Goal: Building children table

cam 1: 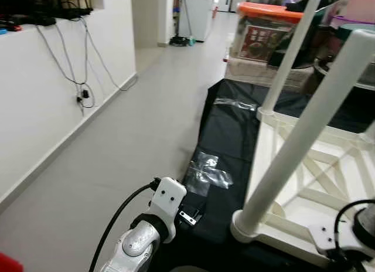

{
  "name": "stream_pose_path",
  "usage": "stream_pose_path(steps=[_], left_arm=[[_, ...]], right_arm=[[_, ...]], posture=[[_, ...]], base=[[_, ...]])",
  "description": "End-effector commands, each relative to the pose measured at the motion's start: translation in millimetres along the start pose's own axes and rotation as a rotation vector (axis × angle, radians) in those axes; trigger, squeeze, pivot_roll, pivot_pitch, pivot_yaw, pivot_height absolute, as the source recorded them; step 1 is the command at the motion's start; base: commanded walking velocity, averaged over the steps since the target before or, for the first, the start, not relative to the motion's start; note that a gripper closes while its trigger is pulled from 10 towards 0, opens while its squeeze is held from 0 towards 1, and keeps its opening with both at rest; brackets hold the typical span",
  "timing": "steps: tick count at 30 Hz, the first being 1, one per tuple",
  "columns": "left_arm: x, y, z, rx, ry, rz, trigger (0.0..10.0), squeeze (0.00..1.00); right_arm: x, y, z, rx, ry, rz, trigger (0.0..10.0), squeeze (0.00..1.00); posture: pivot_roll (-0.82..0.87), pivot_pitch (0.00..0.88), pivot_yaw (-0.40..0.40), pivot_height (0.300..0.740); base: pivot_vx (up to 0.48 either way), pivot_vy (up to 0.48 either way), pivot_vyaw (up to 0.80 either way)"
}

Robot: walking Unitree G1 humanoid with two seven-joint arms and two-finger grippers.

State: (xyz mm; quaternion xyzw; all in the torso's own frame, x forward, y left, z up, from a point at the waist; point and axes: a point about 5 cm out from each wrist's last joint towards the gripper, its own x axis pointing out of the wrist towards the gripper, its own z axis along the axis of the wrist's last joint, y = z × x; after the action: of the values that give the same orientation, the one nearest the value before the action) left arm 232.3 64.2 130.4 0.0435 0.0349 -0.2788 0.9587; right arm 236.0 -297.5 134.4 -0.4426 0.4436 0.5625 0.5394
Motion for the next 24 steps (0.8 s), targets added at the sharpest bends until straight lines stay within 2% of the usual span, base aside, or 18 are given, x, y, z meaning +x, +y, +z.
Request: stream_pose_path(steps=[1, 3, 9, 16, 19, 23, 24], left_arm=[[1.3, 0.3, -3, 0.014, 0.010, -0.003, 10.0, 0.00], [1.4, 0.7, -3, 0.014, 0.011, -0.001, 10.0, 0.00], [1.3, 1.1, -3, 0.013, 0.012, -0.001, 10.0, 0.00], [1.7, 0.1, -3, 0.014, 0.012, -0.004, 10.0, 0.00], [1.7, 0.1, -3, 0.014, 0.012, -0.004, 10.0, 0.00], [1.7, -0.3, -4, 0.015, 0.011, -0.003, 10.0, 0.00], [1.8, -0.4, -3, 0.015, 0.010, -0.003, 10.0, 0.00]], right_arm=[[1.6, -4.7, 25, -0.185, -0.068, -0.012, 0.0, 0.00], [2.9, -7.6, 33, -0.246, -0.099, -0.042, 0.0, 0.00], [4.4, -3.1, 42, -0.286, -0.142, -0.037, 0.0, 0.00], [4.1, -15.4, 62, -0.237, -0.199, -0.093, 0.0, 0.00], [4.1, -16.8, 64, -0.239, -0.201, -0.097, 0.0, 0.00], [2.6, -19.8, 70, -0.196, -0.191, -0.091, 0.0, 0.00], [2.0, -20.9, 71, -0.188, -0.185, -0.098, 10.0, 0.00]], posture=[[0.09, 0.000, -0.094, 0.740], [0.09, 0.000, -0.094, 0.740], [0.09, 0.000, -0.094, 0.740], [0.09, 0.000, -0.094, 0.740], [0.09, 0.000, -0.094, 0.740], [0.09, 0.000, -0.096, 0.740], [0.09, 0.000, -0.097, 0.740]], base=[[0.000, 0.000, 0.00], [0.000, 0.000, 0.00], [0.000, 0.000, 0.00], [0.000, 0.000, 0.00], [0.000, 0.000, 0.00], [0.000, 0.000, 0.00], [0.000, 0.000, 0.00]])
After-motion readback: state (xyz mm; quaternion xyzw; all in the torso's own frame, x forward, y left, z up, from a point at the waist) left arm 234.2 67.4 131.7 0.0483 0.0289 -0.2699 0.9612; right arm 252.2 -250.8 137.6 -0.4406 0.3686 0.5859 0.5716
